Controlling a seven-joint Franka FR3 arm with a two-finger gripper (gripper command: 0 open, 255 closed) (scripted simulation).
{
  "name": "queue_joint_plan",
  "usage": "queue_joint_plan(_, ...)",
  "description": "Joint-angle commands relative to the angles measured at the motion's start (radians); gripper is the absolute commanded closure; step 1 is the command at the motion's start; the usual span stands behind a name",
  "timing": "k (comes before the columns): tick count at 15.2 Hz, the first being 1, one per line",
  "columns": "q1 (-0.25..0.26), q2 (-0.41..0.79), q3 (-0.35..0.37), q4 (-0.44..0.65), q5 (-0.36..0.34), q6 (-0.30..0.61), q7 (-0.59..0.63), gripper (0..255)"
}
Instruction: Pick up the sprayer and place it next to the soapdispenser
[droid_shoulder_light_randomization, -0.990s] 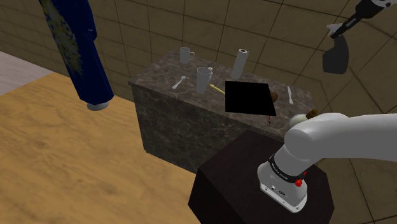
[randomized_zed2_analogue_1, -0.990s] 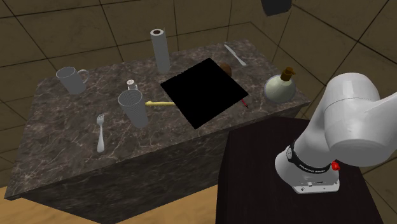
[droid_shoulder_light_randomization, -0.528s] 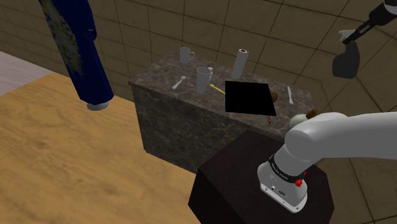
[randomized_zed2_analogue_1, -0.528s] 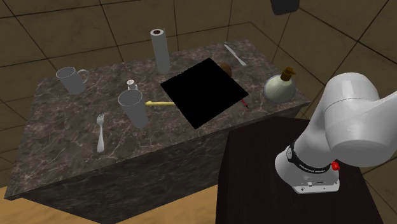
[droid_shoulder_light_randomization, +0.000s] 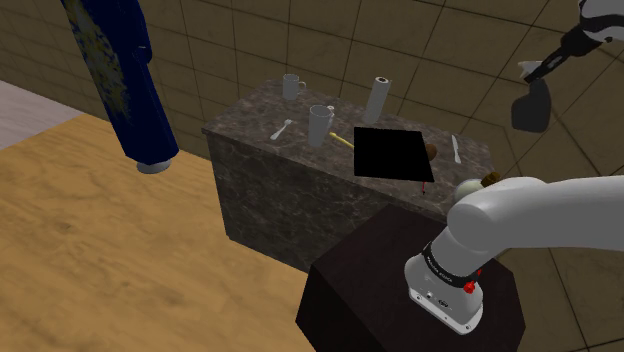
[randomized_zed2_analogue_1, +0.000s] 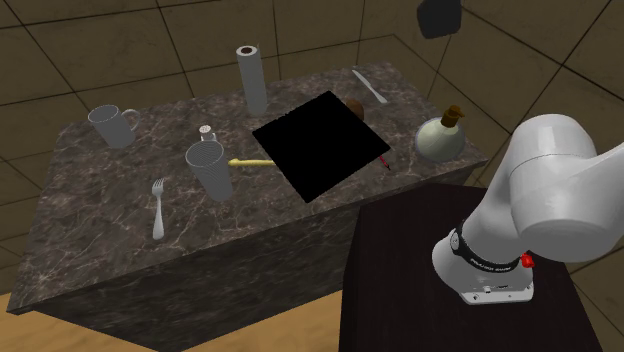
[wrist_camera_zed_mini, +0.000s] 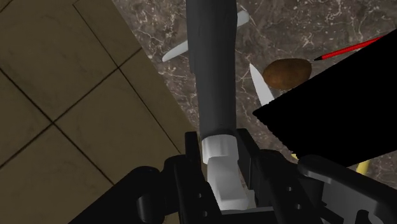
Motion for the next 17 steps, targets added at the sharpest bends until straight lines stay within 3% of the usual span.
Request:
queue_joint_plan(1, -0.017, -0.021, -0.016, -0.024, -0.005, 0.024, -0.001, 255)
queue_joint_plan(17, -0.053, 0.006, -0.098, -0.213, -0.036, 0.238, -0.020, 255)
